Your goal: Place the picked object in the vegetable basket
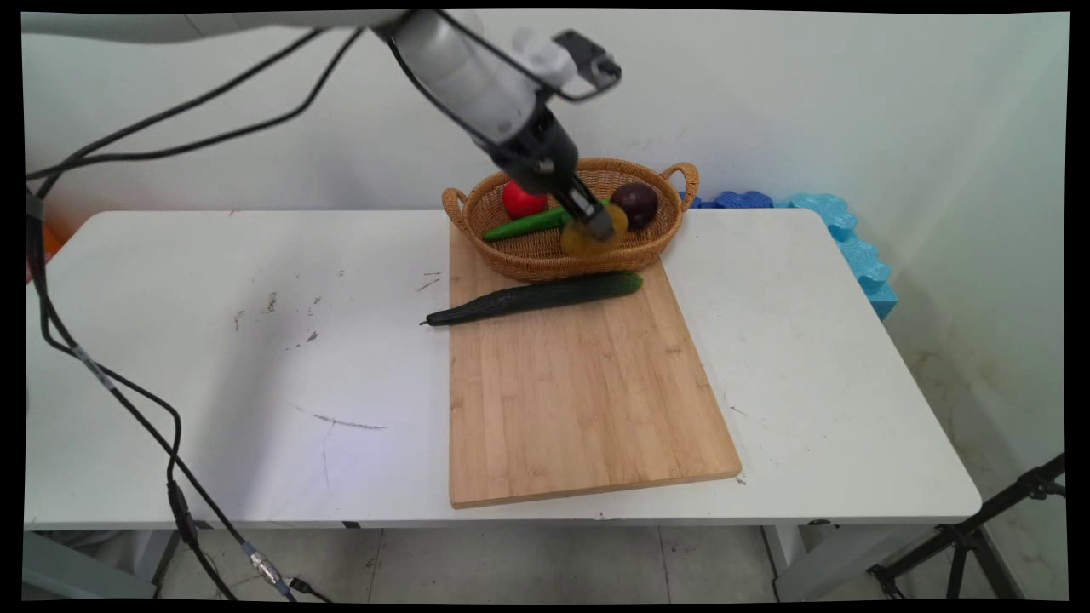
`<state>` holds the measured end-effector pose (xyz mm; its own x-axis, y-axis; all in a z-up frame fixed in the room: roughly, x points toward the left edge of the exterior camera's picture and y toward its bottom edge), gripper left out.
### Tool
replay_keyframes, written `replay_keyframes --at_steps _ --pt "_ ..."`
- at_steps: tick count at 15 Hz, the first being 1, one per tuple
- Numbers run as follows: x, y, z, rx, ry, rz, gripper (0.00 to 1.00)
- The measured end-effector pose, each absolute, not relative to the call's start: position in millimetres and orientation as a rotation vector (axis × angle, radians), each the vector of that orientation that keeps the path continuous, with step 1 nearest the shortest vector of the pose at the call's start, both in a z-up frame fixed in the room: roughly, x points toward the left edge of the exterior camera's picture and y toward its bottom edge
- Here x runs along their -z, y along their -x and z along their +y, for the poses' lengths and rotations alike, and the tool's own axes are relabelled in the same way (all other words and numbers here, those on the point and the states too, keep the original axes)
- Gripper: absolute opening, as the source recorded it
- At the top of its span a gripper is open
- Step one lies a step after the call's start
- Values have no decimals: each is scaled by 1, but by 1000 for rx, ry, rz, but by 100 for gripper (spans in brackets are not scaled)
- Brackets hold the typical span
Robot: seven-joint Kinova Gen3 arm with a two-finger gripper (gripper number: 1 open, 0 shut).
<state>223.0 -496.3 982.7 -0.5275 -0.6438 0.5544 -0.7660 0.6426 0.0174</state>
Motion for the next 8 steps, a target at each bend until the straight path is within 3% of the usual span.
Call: replay_keyframes --at_steps 4,8 --pt "-993 -244 -526 -368 -1117 -2354 0" --pt "-977 -246 -551 -373 -1135 -2366 0"
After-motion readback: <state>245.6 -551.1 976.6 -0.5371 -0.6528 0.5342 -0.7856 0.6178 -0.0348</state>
